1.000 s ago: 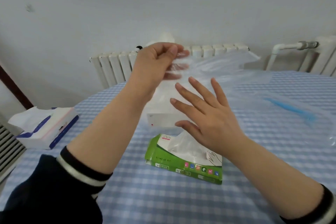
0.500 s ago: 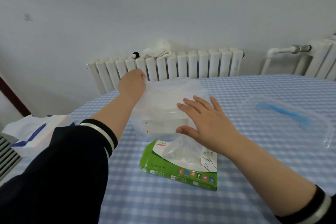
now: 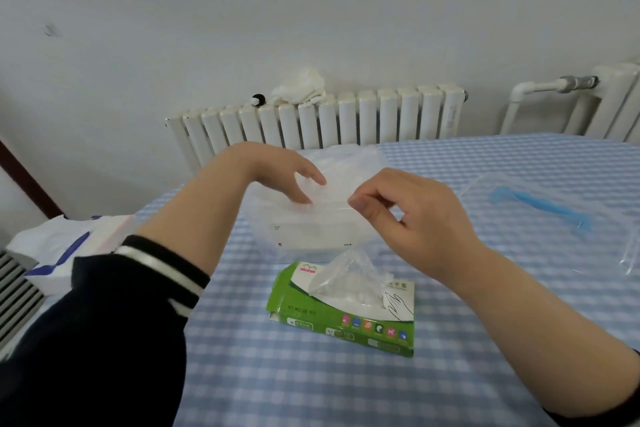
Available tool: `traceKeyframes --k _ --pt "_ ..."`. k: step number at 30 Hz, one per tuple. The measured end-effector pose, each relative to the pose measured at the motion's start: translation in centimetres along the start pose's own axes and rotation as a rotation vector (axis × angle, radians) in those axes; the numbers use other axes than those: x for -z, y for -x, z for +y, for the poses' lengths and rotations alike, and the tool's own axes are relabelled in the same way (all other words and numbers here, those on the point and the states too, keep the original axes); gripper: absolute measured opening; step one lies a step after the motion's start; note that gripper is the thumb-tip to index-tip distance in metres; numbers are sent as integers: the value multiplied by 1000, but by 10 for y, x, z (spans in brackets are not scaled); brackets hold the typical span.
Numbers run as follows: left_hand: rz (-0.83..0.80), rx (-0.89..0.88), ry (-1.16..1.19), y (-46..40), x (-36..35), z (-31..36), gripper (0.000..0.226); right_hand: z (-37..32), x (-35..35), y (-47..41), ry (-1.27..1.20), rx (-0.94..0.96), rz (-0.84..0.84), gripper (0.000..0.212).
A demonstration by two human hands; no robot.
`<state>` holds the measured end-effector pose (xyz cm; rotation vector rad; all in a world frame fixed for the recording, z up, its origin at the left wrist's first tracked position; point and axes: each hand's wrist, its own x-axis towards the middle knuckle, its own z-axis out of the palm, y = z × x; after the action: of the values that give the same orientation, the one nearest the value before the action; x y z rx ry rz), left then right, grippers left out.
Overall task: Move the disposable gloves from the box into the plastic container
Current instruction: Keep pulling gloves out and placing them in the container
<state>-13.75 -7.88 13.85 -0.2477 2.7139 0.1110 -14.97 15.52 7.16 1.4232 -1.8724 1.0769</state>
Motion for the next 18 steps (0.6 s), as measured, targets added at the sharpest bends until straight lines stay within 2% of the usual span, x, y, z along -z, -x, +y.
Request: traceKeyframes --k 4,8,11,13,15,17,18 --pt "-42 -6 -74 -44 -18 3 63 -6 0 1 98 -14 -119 38" --pt "-12 -43 -75 -58 -29 2 57 -6 3 -2 215 -227 -483 37" --pt "93 -99 36 -38 -19 1 46 -5 3 -3 263 -282 -668 31" --pt "241 -108 110 -18 -12 3 37 -5 1 -1 255 -322 -745 34" --pt "511 -120 182 3 -16 10 29 -4 -3 2 244 -354 -798 42" --pt "794 -238 395 26 -35 24 26 -4 -6 5 227 -379 -838 47" --pt "882 -325 543 37 -48 30 23 -4 -7 6 217 -391 -861 50"
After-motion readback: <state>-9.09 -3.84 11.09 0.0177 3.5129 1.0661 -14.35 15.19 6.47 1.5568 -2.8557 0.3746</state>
